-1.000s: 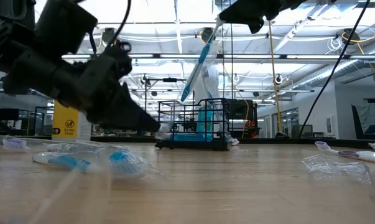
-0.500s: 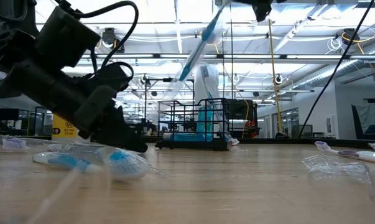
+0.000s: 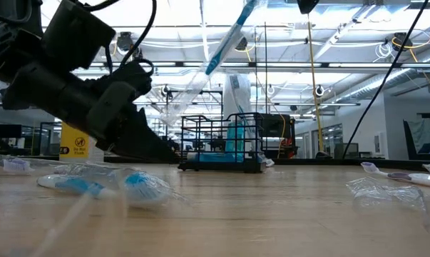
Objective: Pick & Place toothbrushing station
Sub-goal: Put the blue toothbrush into the wire organizer
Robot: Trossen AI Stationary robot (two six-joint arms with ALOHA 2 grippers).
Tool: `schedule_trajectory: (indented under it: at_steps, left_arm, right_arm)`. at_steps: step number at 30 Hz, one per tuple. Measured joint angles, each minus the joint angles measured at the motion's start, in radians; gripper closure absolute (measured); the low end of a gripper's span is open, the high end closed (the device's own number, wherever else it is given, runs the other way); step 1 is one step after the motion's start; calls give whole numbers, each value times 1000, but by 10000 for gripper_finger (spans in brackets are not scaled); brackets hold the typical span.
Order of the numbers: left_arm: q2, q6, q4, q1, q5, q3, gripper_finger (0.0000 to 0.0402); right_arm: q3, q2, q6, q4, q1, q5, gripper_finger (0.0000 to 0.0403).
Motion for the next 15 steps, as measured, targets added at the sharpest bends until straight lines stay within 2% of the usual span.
schedule_trajectory:
  at_steps: [15]
  left_arm:
    - [0,67,-7,-2,70,88,334]
  right_arm:
    - [0,0,-2,-1,0,-4,395]
